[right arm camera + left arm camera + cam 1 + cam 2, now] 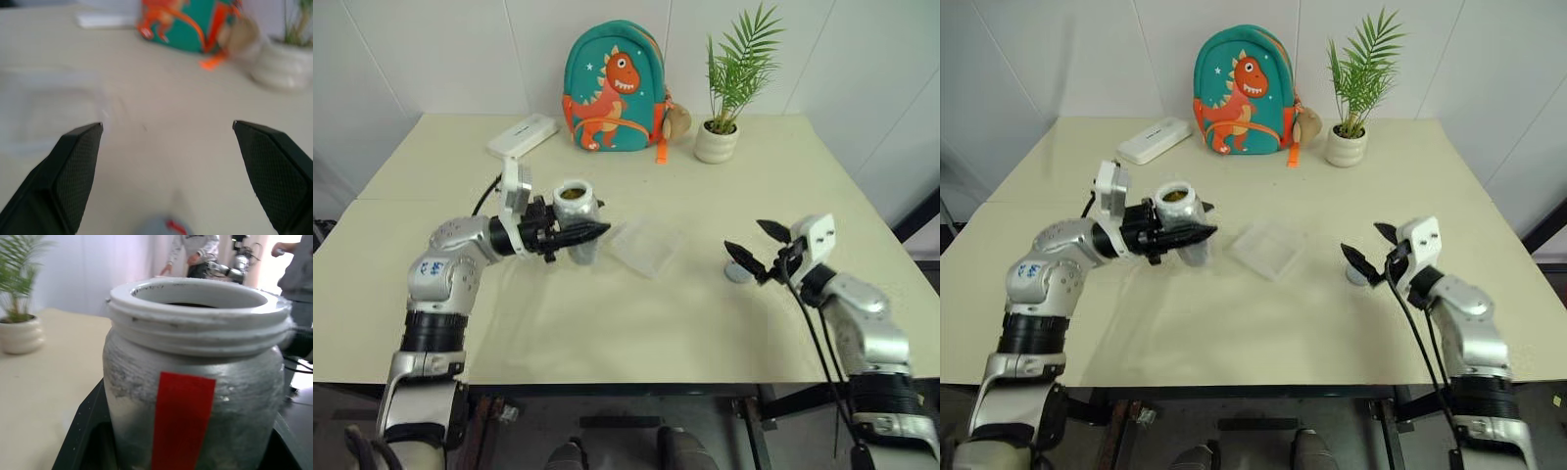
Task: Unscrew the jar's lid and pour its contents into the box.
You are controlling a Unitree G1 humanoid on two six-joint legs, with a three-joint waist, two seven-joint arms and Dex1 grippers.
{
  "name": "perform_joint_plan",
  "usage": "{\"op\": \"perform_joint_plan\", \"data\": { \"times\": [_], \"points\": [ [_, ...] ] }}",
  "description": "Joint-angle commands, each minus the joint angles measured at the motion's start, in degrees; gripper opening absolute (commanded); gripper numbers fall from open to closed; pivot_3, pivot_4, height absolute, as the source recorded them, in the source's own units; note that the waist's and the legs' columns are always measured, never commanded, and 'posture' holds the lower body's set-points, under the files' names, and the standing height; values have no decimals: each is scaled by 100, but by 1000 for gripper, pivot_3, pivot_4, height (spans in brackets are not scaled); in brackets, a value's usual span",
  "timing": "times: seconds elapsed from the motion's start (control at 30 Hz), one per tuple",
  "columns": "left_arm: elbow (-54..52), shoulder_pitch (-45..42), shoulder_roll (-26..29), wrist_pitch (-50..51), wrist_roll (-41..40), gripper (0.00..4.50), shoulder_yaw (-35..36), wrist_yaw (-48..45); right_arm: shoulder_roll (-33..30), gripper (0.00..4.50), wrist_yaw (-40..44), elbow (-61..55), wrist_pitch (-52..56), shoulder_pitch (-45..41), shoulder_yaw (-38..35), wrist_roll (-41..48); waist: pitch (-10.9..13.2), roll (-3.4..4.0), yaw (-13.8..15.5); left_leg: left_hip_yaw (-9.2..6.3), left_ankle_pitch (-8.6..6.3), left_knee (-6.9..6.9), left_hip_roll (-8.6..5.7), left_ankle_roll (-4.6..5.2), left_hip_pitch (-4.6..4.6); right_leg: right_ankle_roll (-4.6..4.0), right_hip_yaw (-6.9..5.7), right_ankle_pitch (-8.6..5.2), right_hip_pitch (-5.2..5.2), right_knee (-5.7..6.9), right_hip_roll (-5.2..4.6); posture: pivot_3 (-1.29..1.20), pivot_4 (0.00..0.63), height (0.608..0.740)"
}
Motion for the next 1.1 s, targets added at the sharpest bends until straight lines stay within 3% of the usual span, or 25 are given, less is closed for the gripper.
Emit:
{"op": "perform_joint_plan", "data": {
  "times": [0.03,0.27,0.37,0.6,0.9,1.0,1.1],
  "points": [
    [765,-664,-7,-279,264,2001,66,182,-160,4475,235,-1434,836,-90,294,573,0,0,0,-2,0,1,0,0,0,0,0,0,0,0,1,0,150,740],
    [3314,-2057,-525,-2084,1565,2001,-441,642,-364,4475,-169,-2323,1762,-13,340,684,0,-1,155,-1,-1,8,-3,2,-18,8,0,5,1,-28,1,0,150,740],
    [3745,-2288,-702,-2722,1957,2001,-645,664,-405,4475,-208,-2405,1768,178,270,650,0,-1,166,0,-7,5,-4,4,-26,13,0,8,1,-43,0,0,150,740],
    [4295,-2648,-952,-3996,3395,2001,-1315,2198,-474,4475,-398,-2492,1714,603,-17,627,0,-2,195,5,-18,-1,-4,17,-34,19,1,8,-2,-60,0,0,150,740],
    [4357,-3128,-515,-5629,7605,2001,-3709,7377,-521,4475,-421,-2415,1527,1228,-261,400,3,-6,181,13,-17,4,-5,16,-30,31,14,14,-1,-60,0,0,150,740],
    [4391,-3415,-446,-5293,9403,2001,-5059,9007,-423,4475,-497,-2435,1523,1270,-267,408,3,-7,203,14,-17,4,-6,15,-29,32,14,15,0,-63,0,0,150,740],
    [4520,-3601,-527,-4887,10312,2001,-5789,9942,-329,4475,-565,-2470,1514,1301,-221,434,3,-8,211,16,-19,4,-8,11,-29,35,15,16,3,-69,0,0,150,740]
  ]
}}
